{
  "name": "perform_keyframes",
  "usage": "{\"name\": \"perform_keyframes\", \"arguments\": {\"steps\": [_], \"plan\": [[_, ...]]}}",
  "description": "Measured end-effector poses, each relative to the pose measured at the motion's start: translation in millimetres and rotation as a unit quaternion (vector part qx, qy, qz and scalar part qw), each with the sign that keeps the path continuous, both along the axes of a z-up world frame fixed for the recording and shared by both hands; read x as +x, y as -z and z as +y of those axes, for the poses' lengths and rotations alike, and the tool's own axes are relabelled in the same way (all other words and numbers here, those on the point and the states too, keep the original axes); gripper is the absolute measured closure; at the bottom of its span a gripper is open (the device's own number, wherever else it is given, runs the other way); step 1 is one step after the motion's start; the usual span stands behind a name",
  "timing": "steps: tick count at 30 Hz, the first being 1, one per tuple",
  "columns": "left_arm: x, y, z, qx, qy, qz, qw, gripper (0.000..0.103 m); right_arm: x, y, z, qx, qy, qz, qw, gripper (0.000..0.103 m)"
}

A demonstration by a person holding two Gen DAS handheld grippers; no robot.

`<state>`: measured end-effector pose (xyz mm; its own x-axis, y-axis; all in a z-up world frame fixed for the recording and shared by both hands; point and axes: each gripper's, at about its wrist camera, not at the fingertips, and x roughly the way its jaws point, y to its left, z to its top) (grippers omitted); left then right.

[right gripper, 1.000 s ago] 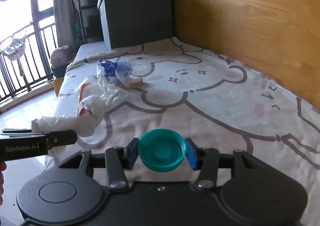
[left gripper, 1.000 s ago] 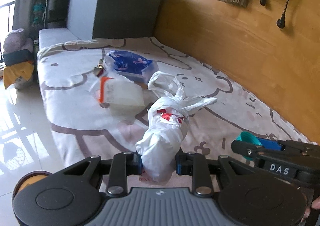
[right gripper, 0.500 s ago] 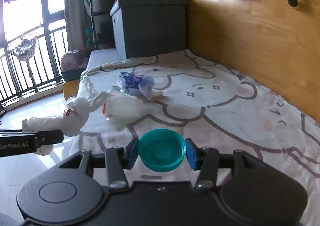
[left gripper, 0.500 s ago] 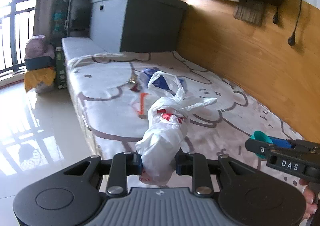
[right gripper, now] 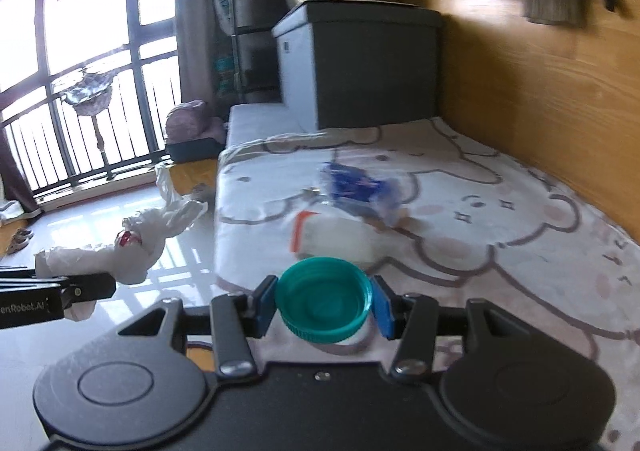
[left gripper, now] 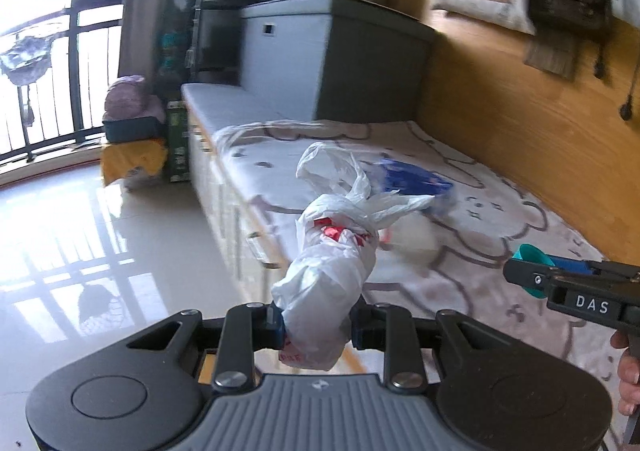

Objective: Collect trash
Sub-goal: 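Lift and carry the bag bundle and teal cap in both tools to the wastebasket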

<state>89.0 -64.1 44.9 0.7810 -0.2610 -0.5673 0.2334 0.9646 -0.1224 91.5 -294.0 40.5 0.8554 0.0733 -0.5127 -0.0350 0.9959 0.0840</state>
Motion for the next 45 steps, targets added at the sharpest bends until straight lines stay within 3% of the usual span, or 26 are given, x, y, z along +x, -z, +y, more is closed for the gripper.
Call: {"name": "perform_keyframes", "arguments": {"steps": [15, 24, 31, 45], "plan": [[-0.7, 24.5, 96.0, 0.0, -0.071, 0.021, 0.9972, 0.074, 39.2, 26.4, 98.0, 0.0, -0.074, 0.029, 0.997, 0.053], [23.8, 47.9, 127.4, 0.011, -0.082, 0.038, 0.9958, 0.073, 74.3, 66.6, 153.9, 0.002, -0.128, 0.085, 0.988, 0.053], [47.9, 108.9, 145.7, 0.004, -0.081, 0.108, 0.9908, 0.073, 107.2, 117.5, 178.2, -0.002, -0.163, 0.171, 0.972, 0.053], [78.7, 229.4, 156.4, -0.016, -0.075, 0.226, 0.9712, 0.073, 163.1, 192.1, 210.2, -0.035, -0.189, 0.283, 0.94, 0.053]]}}
